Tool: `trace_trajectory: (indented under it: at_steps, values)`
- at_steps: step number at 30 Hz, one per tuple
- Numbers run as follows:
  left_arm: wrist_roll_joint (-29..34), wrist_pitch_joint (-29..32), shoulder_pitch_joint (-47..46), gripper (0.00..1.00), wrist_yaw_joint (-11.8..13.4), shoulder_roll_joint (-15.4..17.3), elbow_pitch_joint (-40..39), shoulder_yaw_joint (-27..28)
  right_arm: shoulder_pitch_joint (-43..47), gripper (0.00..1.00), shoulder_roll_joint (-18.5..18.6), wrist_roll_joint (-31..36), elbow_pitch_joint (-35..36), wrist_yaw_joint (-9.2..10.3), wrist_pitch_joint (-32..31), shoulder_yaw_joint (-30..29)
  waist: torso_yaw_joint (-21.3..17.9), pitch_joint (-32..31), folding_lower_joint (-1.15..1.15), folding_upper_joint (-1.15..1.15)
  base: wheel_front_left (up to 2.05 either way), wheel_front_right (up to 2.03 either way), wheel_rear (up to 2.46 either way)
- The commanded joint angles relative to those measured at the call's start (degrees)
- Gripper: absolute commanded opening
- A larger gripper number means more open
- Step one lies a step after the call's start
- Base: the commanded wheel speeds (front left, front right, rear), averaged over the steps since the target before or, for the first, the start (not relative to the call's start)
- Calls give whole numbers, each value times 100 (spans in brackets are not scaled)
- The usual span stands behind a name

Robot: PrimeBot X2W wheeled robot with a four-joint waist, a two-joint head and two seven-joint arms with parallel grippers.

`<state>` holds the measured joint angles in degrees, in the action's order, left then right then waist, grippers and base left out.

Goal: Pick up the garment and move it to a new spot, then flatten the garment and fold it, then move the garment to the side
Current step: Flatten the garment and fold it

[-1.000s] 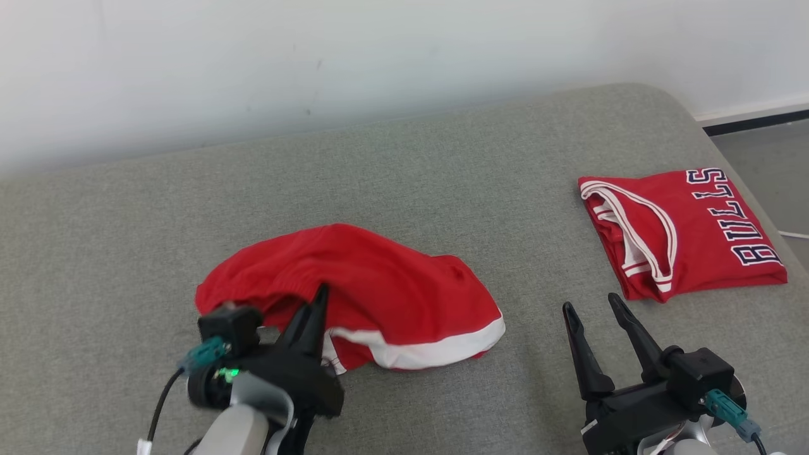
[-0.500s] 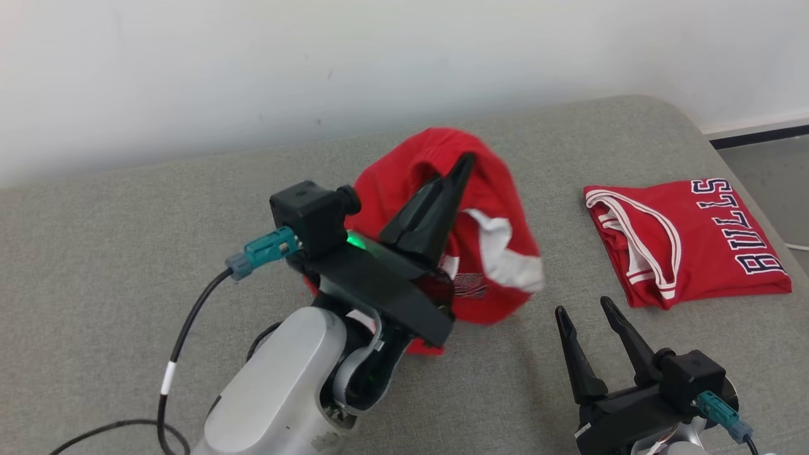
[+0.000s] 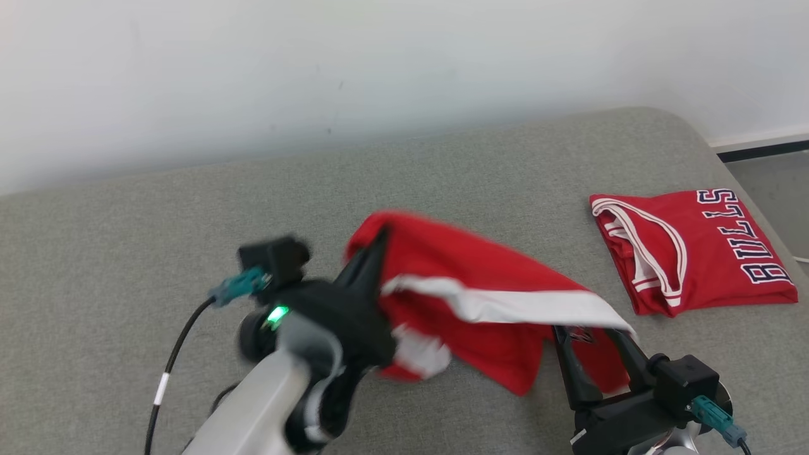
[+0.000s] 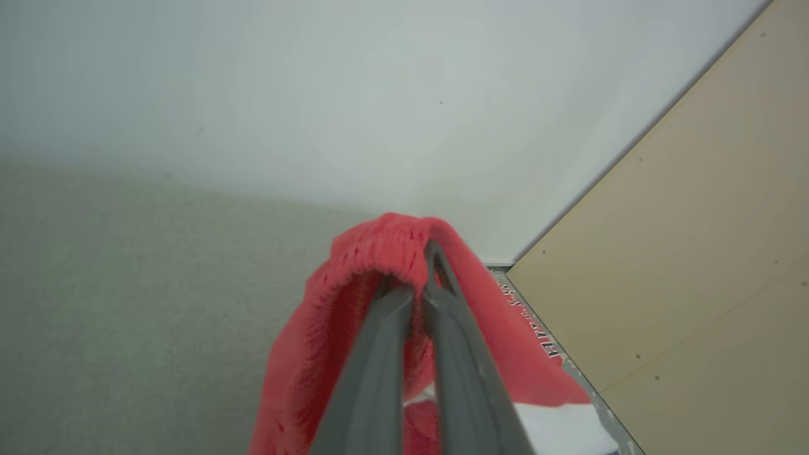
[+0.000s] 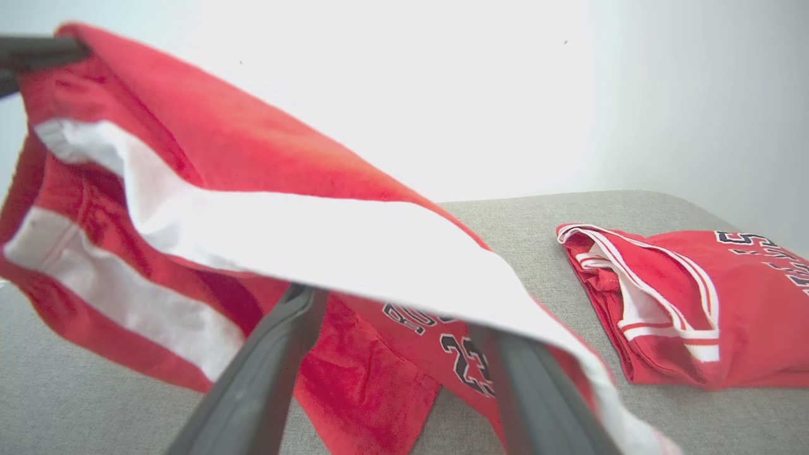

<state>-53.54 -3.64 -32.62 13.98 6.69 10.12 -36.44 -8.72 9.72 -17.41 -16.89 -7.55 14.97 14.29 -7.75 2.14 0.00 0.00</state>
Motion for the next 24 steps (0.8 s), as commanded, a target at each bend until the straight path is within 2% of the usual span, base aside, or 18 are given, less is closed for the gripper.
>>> trace_trajectory:
  at_steps: [1, 3, 6, 10, 16, 19, 24]
  values:
    - [-52, 42, 155, 0, 73, 109, 146, 45, 21, 100, 5, -18, 10, 13, 24, -1, 19, 5, 0, 0, 0, 0, 0]
    - [-100, 200, 372, 0, 216, 299, 603, 71, 24, 100, 3, -6, 15, 13, 24, 9, 39, 10, 0, 0, 0, 0, 0]
    - [-226, 333, 569, 0, 287, 454, 1157, 180, 30, 100, 24, -15, 18, 13, 24, 18, 77, 19, 0, 0, 0, 0, 0]
    - [-434, 355, 662, 0, 188, 533, 1709, 336, 9, 100, 47, -34, 5, 13, 24, 54, 121, 30, 0, 0, 0, 0, 0]
    - [-366, 112, 564, 0, 144, 617, 2345, 424, -57, 100, 55, -72, -10, 13, 24, 140, 97, 29, 0, 0, 0, 0, 0]
    - [-439, 30, 589, 0, 104, 603, 2426, 488, -52, 100, 84, -78, 5, 13, 24, 106, 101, 53, 0, 0, 0, 0, 0]
    - [-597, -94, 669, 0, -80, 572, 2131, 635, 50, 100, 87, -52, 32, 13, 24, -49, 222, 100, 0, 0, 0, 0, 0]
